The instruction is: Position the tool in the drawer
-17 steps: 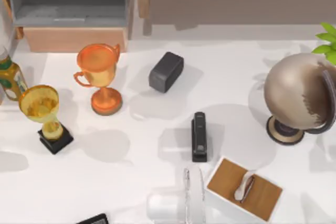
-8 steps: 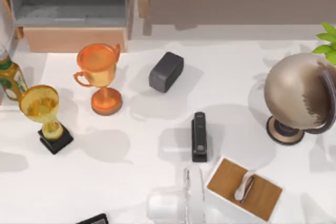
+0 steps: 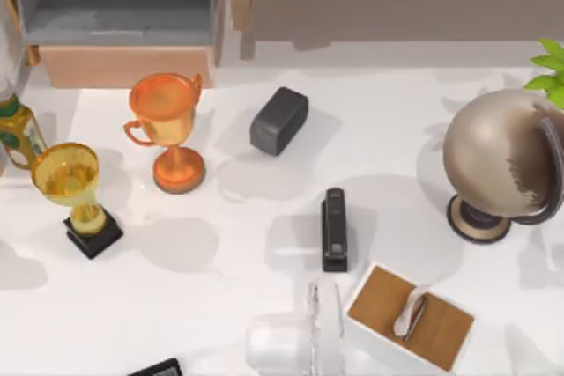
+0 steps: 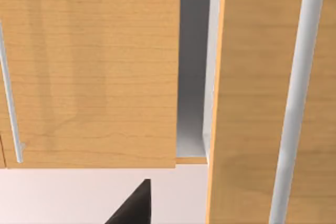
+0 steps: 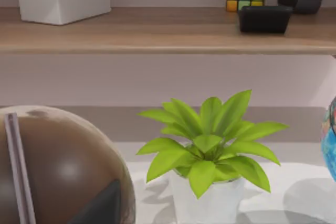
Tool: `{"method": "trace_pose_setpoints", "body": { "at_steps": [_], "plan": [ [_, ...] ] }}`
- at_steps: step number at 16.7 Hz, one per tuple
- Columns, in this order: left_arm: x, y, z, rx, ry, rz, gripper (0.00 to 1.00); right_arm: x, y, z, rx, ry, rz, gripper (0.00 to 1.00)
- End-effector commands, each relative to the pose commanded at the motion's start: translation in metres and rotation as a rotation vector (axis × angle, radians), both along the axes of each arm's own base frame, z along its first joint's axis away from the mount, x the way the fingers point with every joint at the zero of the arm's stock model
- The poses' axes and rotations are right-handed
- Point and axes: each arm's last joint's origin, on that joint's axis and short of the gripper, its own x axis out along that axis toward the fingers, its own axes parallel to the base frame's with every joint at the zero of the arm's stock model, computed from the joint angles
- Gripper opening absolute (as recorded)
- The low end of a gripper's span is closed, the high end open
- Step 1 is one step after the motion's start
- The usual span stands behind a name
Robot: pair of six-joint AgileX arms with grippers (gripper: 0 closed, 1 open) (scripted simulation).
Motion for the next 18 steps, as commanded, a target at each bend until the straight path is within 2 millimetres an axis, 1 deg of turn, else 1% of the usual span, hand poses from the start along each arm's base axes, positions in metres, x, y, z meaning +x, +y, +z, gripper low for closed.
{"method": "trace_pose_setpoints", "body": {
  "at_steps": [7, 13, 18],
  "plan": [
    [0.0, 0.0, 0.0, 0.001, -0.001, -0.001, 1.0, 0.0, 0.0, 0.0, 0.0, 0.0, 0.0, 1.0],
    [-0.019, 0.0, 0.0, 0.0, 0.0, -0.001, 1.0, 0.0, 0.0, 0.0, 0.0, 0.0, 0.0, 1.0],
    [-0.018, 0.001, 0.001, 0.001, -0.002, -0.001, 1.0, 0.0, 0.0, 0.0, 0.0, 0.0, 0.0, 1.0]
  ]
}}
